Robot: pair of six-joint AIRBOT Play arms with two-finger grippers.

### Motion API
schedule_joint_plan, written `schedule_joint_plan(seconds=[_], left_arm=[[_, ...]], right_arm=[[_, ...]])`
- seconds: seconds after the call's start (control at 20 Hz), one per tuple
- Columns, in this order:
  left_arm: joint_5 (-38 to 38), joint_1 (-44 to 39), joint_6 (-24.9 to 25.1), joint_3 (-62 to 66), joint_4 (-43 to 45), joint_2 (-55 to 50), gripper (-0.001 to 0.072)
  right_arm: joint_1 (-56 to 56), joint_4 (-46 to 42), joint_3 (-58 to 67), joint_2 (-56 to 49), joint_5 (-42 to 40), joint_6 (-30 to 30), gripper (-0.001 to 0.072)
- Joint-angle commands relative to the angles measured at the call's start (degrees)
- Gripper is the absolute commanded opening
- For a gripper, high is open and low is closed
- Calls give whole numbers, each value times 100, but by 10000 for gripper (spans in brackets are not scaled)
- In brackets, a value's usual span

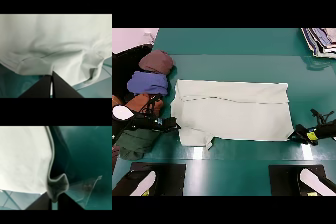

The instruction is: Fold the shirts.

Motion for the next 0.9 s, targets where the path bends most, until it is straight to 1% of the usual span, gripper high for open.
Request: schedule_joint_plan(seconds=[0.0, 0.1, 0.2, 0.3, 0.35, 0.4, 0.5, 0.6, 0.75, 0.85], left_arm=[[-326, 4, -9, 74, 498, 22, 21], [-584, 4, -103, 116, 787, 448, 20], [-1062, 4, -365, 116, 988, 1137, 20], [-1829, 4, -531, 153, 800, 1668, 21], [-2061, 4, -636, 229, 684, 1823, 21], [-2107, 4, -680, 345, 654, 1853, 20], [-1729, 4, -671, 638, 662, 1720, 20], [-1110, 4, -527, 953, 664, 1248, 21], [-286, 4, -125, 1526, 662, 61, 22], [142, 4, 157, 2020, 557, -898, 23]], right_arm=[[452, -164, 240, -31, -114, -2, 12], [575, -658, 409, 315, 297, -2, 12], [612, -1266, 562, 887, 890, -2, 12], [608, -1665, 776, 1504, 1510, -2, 12], [608, -1716, 916, 1744, 1637, 0, 12], [614, -1690, 1095, 1928, 1622, 11, 11], [743, -1650, 1491, 1921, 1464, 44, 11], [1091, -1652, 1961, 1478, 1141, 168, 11], [1550, -1650, 2658, 483, 470, 389, 11], [1762, -1641, 3145, -317, 280, 413, 11]])
